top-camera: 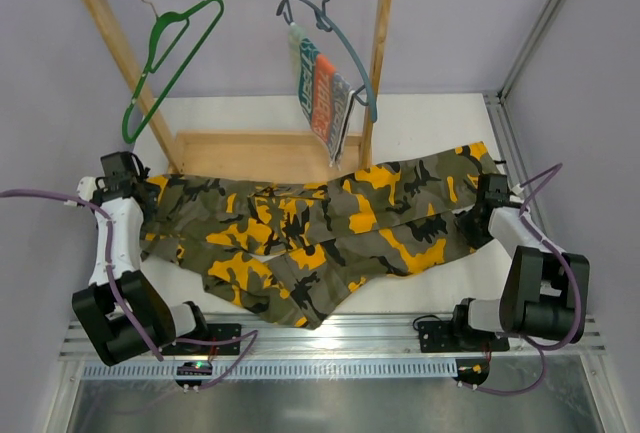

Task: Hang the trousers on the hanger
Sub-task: Fold the trousers

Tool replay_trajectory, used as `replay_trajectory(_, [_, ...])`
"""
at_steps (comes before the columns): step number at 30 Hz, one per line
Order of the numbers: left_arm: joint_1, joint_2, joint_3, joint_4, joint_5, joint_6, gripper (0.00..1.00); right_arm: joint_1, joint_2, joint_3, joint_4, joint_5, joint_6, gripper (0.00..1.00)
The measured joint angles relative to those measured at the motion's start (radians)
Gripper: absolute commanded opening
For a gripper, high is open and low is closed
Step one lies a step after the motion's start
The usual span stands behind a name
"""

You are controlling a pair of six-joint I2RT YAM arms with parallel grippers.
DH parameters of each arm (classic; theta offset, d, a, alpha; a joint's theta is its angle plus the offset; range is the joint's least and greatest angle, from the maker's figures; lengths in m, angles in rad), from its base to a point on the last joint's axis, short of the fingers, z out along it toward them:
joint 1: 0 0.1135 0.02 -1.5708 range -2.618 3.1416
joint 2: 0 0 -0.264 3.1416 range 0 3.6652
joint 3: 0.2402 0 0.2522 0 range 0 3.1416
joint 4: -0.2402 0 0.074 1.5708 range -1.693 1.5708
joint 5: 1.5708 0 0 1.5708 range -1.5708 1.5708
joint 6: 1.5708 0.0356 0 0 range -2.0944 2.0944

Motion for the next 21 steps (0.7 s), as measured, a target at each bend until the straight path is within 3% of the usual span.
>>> replay_trajectory(3, [0.0, 0.0, 0.0, -0.002, 0.006, -0.005, 0.82, 0.0, 0.024, 0.003, 0.029, 0.006, 0.006, 0.37])
replay_trajectory(5, [0.0, 0.0, -0.002, -0.003, 0.004, -0.016, 0.82, 0.0, 0.03, 0.001, 0.047, 0.015, 0.011, 0.1])
replay_trajectory(6, [0.0, 0.0, -0.003, -0.003, 0.004, -0.021, 0.83, -0.001, 0.031, -0.003, 0.056, 0.019, 0.013, 0.04])
replay_trajectory(11, [0.0, 0.008, -0.013, -0.003, -0.005, -0.034, 0.84, 0.0, 0.025, -0.009, 0.062, 0.06, 0.044, 0.04])
replay_trajectory(15, [0.004, 0.057, -0.007, -0.013, -0.016, -0.048, 0.83, -0.002, -0.007, 0.01, -0.053, 0.134, 0.058, 0.04])
replay_trajectory(21, [0.012, 0.132, 0.042, -0.071, -0.049, -0.073, 0.83, -0.002, -0.23, 0.012, -0.213, 0.263, 0.13, 0.04])
